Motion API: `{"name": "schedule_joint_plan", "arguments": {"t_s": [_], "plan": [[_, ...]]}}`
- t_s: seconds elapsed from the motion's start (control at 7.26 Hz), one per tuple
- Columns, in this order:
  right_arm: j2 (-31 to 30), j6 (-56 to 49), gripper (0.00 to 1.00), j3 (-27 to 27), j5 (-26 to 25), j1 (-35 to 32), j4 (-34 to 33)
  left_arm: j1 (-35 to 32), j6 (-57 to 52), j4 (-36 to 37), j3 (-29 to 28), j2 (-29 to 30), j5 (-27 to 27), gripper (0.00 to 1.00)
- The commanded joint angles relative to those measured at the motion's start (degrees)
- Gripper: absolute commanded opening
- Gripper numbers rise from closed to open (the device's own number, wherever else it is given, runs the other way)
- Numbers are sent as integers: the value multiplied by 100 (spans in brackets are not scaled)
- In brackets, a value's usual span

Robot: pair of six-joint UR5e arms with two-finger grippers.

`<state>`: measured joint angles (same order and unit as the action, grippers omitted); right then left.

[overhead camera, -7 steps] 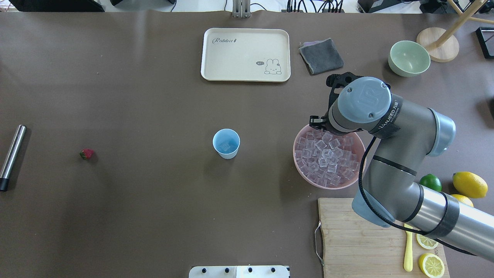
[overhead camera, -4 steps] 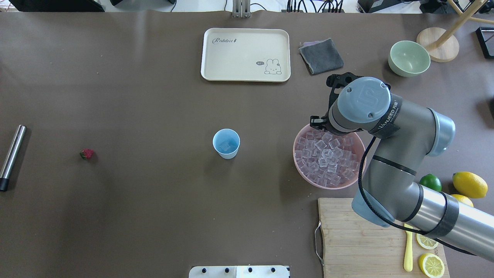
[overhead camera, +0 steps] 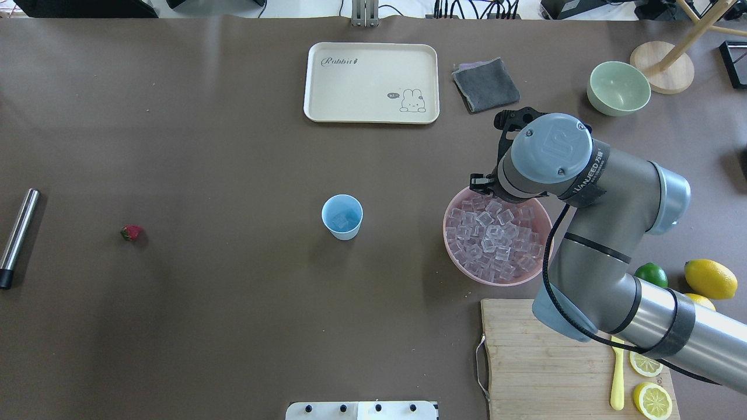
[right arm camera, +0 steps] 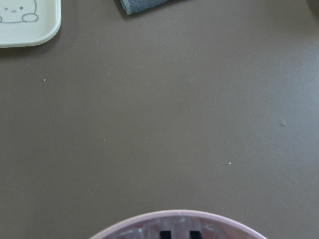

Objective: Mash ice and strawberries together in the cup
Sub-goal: 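Position the right gripper above the ice cubes in the bowl, then lower the right gripper into the bowl and grasp an ice cube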

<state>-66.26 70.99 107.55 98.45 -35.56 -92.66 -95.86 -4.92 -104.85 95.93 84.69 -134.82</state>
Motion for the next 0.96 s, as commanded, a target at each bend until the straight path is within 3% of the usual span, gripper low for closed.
{"name": "schedule_joint_plan", "arguments": {"t_s": [0.0,0.14,0.28,0.83], "plan": [[8,-102,24,205,173,-153,-102,-2,9,0,14,-14,0,99],[0,-120,30,214,157,-110,-199,-2,0,0,-4,-5,0,99],[-18,-129,68,214,105,-31,-208,6,9,0,-21,4,0,99],[-97,-692,68,689,-44,767,-534,6,9,9,-39,48,9,99]]}}
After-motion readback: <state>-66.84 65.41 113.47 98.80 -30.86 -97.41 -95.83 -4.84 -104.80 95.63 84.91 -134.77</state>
